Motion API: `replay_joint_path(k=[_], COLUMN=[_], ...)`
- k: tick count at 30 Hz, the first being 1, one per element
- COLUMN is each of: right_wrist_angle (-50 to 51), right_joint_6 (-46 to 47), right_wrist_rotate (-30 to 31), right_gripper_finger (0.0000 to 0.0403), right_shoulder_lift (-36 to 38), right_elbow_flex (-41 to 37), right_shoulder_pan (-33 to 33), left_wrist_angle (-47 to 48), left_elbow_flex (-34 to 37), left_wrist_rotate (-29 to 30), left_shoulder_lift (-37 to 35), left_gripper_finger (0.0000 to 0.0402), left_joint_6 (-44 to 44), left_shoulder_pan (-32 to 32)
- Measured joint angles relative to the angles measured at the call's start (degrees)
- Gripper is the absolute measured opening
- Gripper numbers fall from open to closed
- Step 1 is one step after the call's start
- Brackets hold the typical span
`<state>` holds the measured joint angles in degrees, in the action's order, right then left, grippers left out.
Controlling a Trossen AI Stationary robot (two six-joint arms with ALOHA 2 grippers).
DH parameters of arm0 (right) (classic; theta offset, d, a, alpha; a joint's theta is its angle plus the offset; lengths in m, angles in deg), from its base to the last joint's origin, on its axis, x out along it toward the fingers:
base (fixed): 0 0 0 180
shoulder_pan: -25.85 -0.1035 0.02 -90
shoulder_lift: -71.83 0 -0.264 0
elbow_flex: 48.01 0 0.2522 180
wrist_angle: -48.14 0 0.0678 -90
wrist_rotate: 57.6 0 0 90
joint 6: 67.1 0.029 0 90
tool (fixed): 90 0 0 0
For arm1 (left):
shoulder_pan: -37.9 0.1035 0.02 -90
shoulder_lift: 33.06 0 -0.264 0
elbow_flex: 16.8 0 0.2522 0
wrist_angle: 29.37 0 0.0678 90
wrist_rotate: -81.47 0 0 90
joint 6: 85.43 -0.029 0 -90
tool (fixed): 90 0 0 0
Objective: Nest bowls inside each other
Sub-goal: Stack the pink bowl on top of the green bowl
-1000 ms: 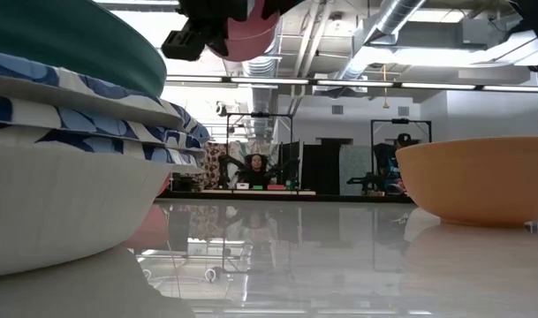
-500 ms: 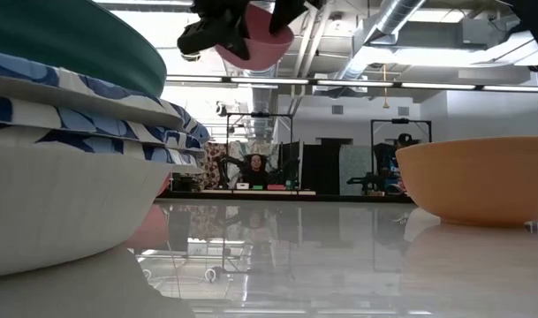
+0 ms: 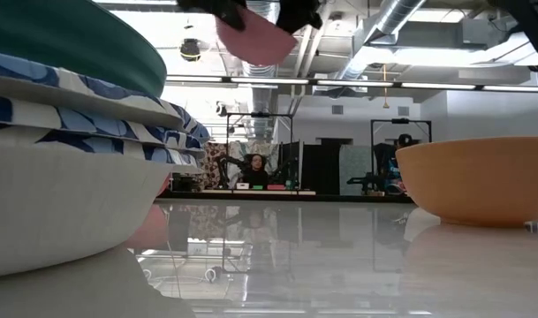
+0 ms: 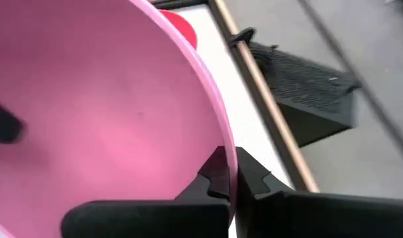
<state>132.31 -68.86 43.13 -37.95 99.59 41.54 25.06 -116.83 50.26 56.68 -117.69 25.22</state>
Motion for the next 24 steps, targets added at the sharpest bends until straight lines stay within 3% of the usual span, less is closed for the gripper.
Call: replay_joint_path(k=[5,10,17,24], right_wrist_angle=[1.42,0.84,5.16,11.91], right_joint_6=[0.05,0.49,0.07,-1.91], right_wrist_rotate=[-6.57,-9.78,-15.25,-17.63], right_gripper_finger=[0.0008,0.0008,0.0008,0.0007], right_shoulder_lift=[-0.53,-2.96,-5.92,-5.82], right_elbow_flex=[-0.12,-0.04,-0.10,-0.13], right_shoulder_pan=[4.36,5.95,8.13,8.42], left_wrist_angle=[-1.11,-0.96,-0.62,6.32], left_elbow_flex=[-3.75,-7.54,-8.62,-8.60], left_wrist_rotate=[-1.74,-5.63,-14.45,-21.88], left_shoulder_lift=[-2.35,-4.62,-14.75,-25.77], left_gripper_finger=[0.0246,0.0253,0.0253,0.0253], left_joint_6=[3.87,12.59,24.22,37.26], left_shoulder_pan=[-0.41,1.56,3.70,3.89])
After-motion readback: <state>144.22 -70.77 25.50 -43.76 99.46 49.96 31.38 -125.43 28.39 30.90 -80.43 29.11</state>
